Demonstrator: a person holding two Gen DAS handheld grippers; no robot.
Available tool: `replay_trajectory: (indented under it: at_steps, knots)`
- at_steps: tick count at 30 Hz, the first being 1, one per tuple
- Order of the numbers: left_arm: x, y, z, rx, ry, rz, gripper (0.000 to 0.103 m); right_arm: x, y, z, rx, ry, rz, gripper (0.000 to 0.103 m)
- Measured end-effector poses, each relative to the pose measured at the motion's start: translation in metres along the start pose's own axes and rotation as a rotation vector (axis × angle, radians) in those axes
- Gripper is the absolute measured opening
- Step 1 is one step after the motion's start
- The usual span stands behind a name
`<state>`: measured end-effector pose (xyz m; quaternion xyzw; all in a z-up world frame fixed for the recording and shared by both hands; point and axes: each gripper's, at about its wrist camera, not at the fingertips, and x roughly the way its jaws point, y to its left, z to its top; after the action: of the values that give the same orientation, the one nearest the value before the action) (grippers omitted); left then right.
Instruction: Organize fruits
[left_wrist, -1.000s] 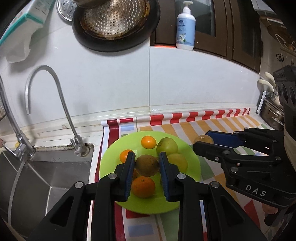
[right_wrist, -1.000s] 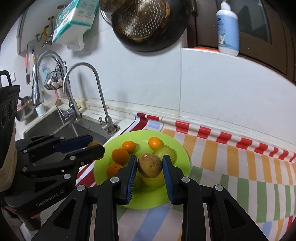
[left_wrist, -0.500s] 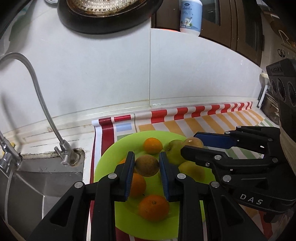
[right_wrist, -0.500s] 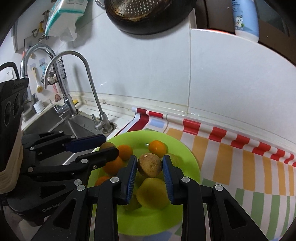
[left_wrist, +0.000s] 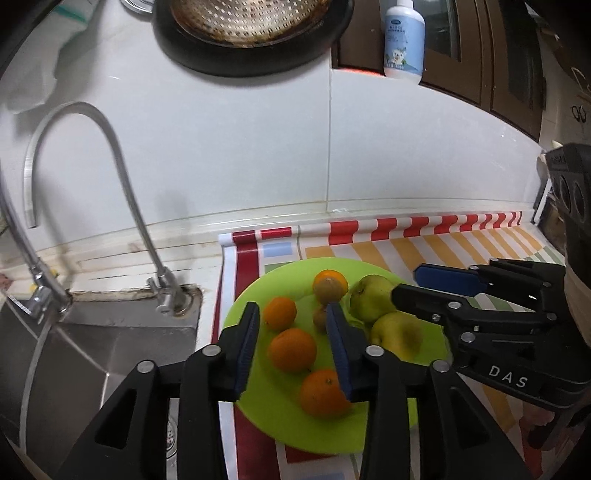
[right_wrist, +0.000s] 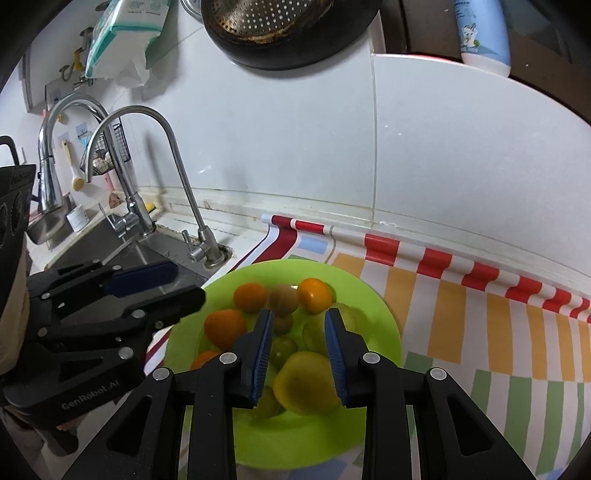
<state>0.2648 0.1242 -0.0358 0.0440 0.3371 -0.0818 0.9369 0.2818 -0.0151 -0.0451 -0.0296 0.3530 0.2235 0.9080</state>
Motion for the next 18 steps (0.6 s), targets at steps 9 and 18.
replay_trajectory:
  at_steps: [9, 18]
  knots:
    - [-0.048, -0.008, -0.012, -0.02, -0.054, 0.055, 0.053, -0.046, 0.007, -0.016, 0.039, -0.079, -0.08, 0.041]
    - [-0.093, -0.016, -0.019, -0.015, -0.131, 0.094, 0.069, -0.094, 0.02, -0.035, 0.08, -0.132, -0.164, 0.054]
